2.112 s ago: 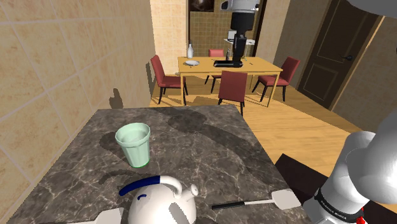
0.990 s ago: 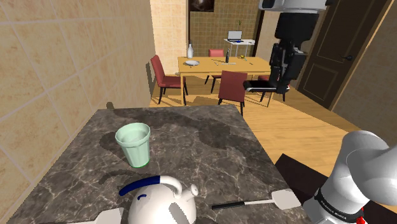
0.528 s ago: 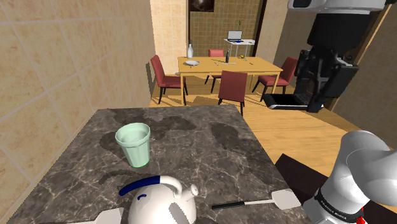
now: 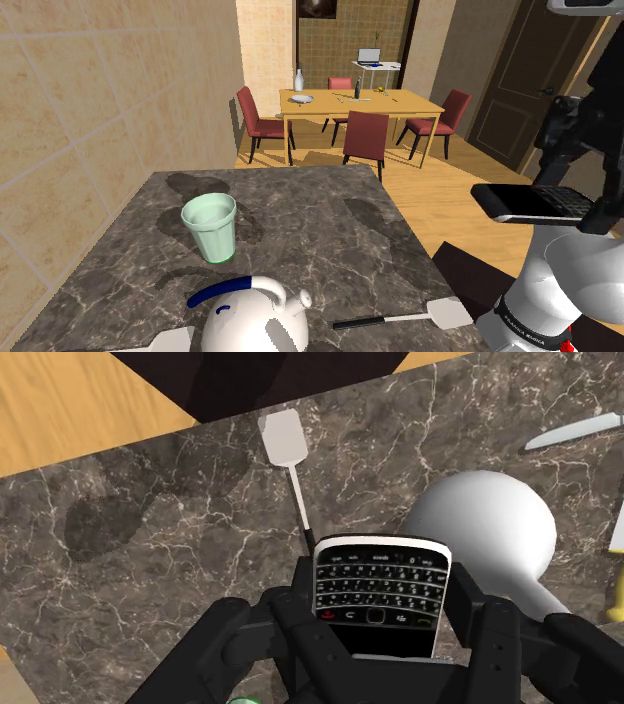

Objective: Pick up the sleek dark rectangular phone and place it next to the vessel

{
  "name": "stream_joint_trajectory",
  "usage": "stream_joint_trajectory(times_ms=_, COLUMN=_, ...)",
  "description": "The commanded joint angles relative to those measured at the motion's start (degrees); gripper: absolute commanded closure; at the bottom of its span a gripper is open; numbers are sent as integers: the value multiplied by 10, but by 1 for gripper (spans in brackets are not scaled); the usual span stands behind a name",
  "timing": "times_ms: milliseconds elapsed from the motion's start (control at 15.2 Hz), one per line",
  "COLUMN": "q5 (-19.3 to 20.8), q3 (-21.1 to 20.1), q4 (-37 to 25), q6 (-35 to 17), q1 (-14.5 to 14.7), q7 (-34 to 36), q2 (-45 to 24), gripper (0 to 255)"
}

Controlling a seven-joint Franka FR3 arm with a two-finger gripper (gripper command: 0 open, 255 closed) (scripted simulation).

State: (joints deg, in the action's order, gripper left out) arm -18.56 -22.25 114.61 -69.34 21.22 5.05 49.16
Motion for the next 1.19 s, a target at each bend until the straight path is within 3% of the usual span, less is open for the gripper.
stream_joint_trajectory(times_ms=0, q5=-22, q3=-23, q4=-5, q6=6, q1=4, q7=29, q2=9, gripper=255)
stream_joint_trajectory(times_ms=462, q5=-95, q3=-104, q4=-49, q6=29, q1=9, q7=131, q2=24, gripper=255)
stream_joint_trajectory(times_ms=1122, q5=-115, q3=-118, q4=55, q6=-26, q1=25, q7=115, q2=74, gripper=255)
